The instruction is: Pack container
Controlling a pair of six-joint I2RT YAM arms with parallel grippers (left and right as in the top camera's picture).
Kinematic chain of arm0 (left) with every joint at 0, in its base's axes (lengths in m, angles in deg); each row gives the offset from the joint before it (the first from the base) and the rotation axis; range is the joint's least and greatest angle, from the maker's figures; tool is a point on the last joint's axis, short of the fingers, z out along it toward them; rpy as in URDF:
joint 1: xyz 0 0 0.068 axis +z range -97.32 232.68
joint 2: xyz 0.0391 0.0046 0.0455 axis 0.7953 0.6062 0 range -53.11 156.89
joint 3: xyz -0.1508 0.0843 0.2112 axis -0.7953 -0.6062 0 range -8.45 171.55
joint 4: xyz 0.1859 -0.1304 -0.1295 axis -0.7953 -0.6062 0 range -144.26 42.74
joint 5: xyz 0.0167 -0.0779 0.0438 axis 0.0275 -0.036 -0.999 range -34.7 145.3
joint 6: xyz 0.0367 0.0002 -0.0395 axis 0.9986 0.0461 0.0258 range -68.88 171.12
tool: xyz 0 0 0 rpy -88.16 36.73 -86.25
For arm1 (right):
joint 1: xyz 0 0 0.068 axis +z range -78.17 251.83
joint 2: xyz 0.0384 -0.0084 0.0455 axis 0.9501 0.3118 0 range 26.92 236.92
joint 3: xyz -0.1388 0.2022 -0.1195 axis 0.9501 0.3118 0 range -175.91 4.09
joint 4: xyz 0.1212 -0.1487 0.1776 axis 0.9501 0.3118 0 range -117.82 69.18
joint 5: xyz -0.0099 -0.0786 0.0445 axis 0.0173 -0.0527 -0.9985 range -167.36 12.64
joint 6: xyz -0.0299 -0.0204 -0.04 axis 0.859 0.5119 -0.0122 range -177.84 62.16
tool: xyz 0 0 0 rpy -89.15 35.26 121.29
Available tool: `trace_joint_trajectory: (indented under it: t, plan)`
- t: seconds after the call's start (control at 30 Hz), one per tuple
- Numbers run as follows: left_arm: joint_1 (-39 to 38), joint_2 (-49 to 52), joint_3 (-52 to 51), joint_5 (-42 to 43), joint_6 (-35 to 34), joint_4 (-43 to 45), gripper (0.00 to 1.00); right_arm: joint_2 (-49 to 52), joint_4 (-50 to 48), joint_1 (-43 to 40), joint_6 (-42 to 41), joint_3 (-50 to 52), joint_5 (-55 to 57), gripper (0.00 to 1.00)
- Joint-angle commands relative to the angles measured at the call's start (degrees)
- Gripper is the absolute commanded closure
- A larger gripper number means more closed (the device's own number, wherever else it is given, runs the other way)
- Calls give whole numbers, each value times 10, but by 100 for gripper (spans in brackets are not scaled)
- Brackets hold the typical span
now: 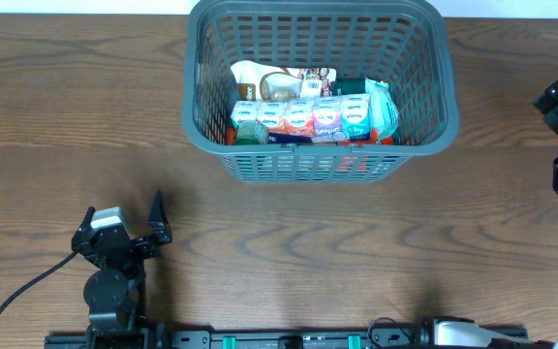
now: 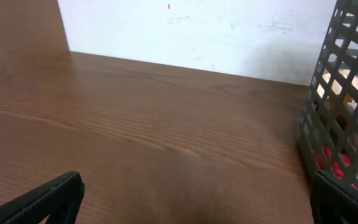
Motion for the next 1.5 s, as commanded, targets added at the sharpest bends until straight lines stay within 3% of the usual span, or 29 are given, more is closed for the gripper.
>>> trace_joint_trajectory:
  t: [0.0, 0.27, 0.5, 0.77, 1.1, 1.47]
  plan:
    - [3, 1, -10, -7, 0, -18, 1, -2, 1, -5, -7, 0, 5, 1]
    - [3, 1, -10, -7, 0, -18, 1, -10, -32, -4, -8, 0, -2, 1]
    - [3, 1, -10, -7, 0, -18, 2, -104, -211, -3, -7, 73, -89, 1]
    - [3, 1, -10, -7, 0, -18, 1, -323, -511, -3, -21, 409, -122, 1]
    - [3, 1, -10, -7, 0, -18, 1, -582, -650, -3, -31, 782, -124, 1]
    - [3, 1, -10, -7, 0, -18, 1, -724, -836, -3, 35, 1038, -143, 1]
